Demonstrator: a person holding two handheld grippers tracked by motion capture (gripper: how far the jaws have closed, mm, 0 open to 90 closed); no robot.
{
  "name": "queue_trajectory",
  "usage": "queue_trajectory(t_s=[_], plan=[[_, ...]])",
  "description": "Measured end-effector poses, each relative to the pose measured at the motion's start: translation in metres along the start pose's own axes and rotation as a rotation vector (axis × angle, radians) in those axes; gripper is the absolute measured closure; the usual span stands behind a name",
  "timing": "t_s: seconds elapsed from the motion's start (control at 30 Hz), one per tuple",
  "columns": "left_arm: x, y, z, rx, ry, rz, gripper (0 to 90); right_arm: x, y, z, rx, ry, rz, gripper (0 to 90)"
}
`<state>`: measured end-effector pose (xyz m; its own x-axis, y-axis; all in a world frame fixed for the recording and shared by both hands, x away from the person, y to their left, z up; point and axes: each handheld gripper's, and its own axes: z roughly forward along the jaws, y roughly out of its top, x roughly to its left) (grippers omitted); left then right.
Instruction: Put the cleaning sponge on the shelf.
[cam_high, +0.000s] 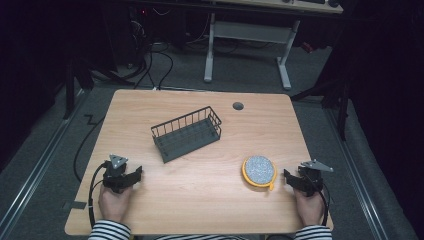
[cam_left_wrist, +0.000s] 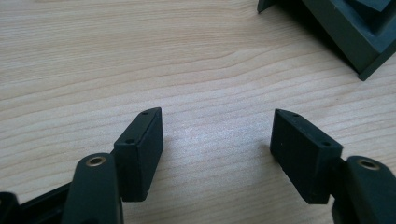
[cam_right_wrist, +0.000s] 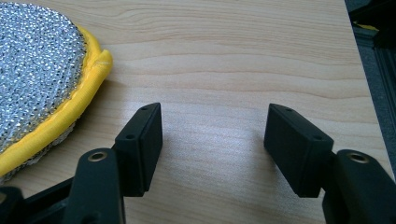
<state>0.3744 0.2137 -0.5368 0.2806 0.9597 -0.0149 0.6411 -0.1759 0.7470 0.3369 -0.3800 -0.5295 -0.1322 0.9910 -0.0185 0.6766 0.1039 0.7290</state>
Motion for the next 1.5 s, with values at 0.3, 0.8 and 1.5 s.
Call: queue_trajectory(t_s=[0.3, 0.8, 1.5], plan=[[-0.001, 0.0, 0.0, 0.002, -0.004, 0.001, 33.2, 0.001, 0.0, 0.0, 0.002, 0.003, -0.002, 35.9], [0.009, 0.011, -0.008, -0.005, -0.091, -0.009, 37.6, 0.001, 0.0, 0.0, 0.002, 0.006, -0.004, 34.7], [0.009, 0.071, -0.027, -0.066, -0.188, 0.025, 35.8, 0.002, 0.0, 0.0, 0.007, 0.015, -0.012, 32.6]])
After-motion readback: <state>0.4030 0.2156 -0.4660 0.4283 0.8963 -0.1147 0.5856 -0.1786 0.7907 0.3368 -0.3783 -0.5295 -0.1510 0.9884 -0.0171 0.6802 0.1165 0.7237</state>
